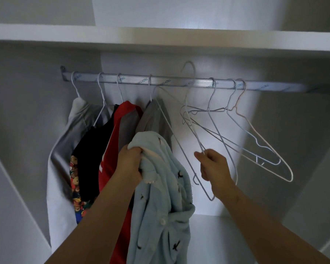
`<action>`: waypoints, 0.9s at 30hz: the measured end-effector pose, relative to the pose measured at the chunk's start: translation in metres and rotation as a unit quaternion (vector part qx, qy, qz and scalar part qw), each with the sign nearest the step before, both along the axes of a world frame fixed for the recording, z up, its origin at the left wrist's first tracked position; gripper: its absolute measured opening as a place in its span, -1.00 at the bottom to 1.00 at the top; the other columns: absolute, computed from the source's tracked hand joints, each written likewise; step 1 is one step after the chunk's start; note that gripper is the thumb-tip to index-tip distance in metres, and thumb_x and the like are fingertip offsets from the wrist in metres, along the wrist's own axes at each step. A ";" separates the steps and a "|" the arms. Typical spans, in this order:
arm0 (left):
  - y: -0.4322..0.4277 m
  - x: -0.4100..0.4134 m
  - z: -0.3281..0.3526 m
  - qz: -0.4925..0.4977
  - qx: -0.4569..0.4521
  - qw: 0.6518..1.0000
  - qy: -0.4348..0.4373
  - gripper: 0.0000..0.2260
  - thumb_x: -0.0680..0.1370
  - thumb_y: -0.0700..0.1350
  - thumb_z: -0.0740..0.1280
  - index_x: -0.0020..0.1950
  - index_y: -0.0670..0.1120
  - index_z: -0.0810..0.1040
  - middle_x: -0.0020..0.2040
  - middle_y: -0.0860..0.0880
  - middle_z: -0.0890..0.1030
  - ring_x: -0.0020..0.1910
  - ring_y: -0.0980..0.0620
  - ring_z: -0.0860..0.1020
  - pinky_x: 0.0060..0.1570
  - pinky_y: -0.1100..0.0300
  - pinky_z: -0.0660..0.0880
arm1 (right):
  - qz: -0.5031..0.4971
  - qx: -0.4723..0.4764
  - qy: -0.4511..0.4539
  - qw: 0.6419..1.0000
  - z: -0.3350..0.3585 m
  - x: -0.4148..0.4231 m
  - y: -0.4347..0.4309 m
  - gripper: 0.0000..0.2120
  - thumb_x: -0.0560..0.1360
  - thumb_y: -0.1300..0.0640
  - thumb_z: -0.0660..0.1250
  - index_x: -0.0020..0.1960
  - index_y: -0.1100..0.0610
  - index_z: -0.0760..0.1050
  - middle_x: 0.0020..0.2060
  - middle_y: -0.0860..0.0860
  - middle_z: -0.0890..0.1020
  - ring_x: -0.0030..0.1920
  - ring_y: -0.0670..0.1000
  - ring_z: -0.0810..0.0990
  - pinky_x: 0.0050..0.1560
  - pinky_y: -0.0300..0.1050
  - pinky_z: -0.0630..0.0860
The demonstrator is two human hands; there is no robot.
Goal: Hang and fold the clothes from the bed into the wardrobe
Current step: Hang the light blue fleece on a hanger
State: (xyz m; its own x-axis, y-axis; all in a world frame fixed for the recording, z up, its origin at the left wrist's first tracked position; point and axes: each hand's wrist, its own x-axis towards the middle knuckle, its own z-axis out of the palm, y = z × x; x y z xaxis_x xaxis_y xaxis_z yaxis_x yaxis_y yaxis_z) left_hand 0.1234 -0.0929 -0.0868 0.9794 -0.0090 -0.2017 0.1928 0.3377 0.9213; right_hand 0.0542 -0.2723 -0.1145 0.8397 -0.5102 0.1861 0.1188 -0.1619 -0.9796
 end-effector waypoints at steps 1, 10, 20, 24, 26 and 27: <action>0.000 -0.005 -0.001 -0.001 0.003 1.000 -0.002 -0.73 0.60 -0.18 0.18 0.27 -0.17 0.46 -0.02 -0.09 0.55 -0.11 -0.03 0.52 -0.03 0.06 0.44 | -0.012 -0.008 0.003 1.000 -0.013 -0.011 -0.001 -0.62 0.48 0.21 0.35 -0.41 0.12 0.24 -0.62 -0.07 0.30 -0.60 -0.12 0.23 -0.56 -0.34 0.28; 0.012 -0.049 -0.008 -0.001 0.094 0.995 -0.021 -0.80 0.57 -0.22 0.17 0.17 -0.11 0.46 -0.04 -0.09 0.54 -0.06 -0.07 0.51 -0.12 0.08 0.48 | 0.065 0.087 0.116 0.987 -0.039 -0.061 -0.011 -0.64 0.47 0.25 0.38 -0.36 0.13 0.24 -0.62 -0.06 0.27 -0.62 -0.11 0.18 -0.61 -0.33 0.18; 0.036 -0.084 -0.008 -0.086 0.277 0.956 -0.043 -0.81 0.43 -0.37 0.24 -0.16 -0.08 0.50 -0.14 -0.18 0.54 -0.17 -0.12 0.50 -0.18 0.13 0.46 | 0.081 0.065 0.035 0.994 -0.035 -0.097 0.020 -0.86 0.49 0.28 0.34 -0.23 0.18 0.44 -0.40 0.09 0.50 -0.41 -0.01 0.47 -0.26 -0.18 0.51; 0.049 -0.086 0.002 -0.113 0.319 0.940 -0.040 -0.78 0.41 -0.40 0.26 -0.13 -0.09 0.49 -0.25 -0.11 0.49 -0.27 -0.03 0.44 -0.36 0.24 0.35 | 0.007 0.124 0.071 0.990 -0.024 -0.093 0.026 -0.78 0.49 0.14 0.36 -0.25 0.11 0.35 -0.42 0.02 0.39 -0.44 -0.04 0.32 -0.38 -0.20 0.35; 0.060 -0.085 0.007 -0.134 0.341 0.930 -0.031 -0.75 0.41 -0.40 0.28 -0.07 -0.07 0.47 -0.25 -0.09 0.47 -0.28 -0.01 0.42 -0.38 0.25 0.34 | -0.044 0.114 0.083 0.989 -0.027 -0.095 0.028 -0.65 0.51 0.00 0.31 -0.33 0.13 0.27 -0.49 0.01 0.29 -0.48 -0.05 0.24 -0.42 -0.20 0.28; 0.067 -0.084 0.009 -0.144 0.350 0.925 -0.027 -0.74 0.41 -0.40 0.30 -0.05 -0.06 0.47 -0.24 -0.09 0.46 -0.28 -0.01 0.42 -0.38 0.25 0.34 | -0.057 0.103 0.089 0.989 -0.029 -0.097 0.030 -0.60 0.53 -0.06 0.26 -0.35 0.12 0.25 -0.53 0.01 0.27 -0.50 -0.05 0.23 -0.43 -0.21 0.28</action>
State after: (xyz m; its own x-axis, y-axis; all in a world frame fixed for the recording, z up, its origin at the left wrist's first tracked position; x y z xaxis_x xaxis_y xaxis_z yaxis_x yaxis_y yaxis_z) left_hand 0.0392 -0.0256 -0.0775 0.9656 -0.1559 -0.2081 0.1301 -0.4030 0.9059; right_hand -0.0429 -0.2425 -0.1435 0.7843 -0.6155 -0.0779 -0.0671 0.0407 -0.9969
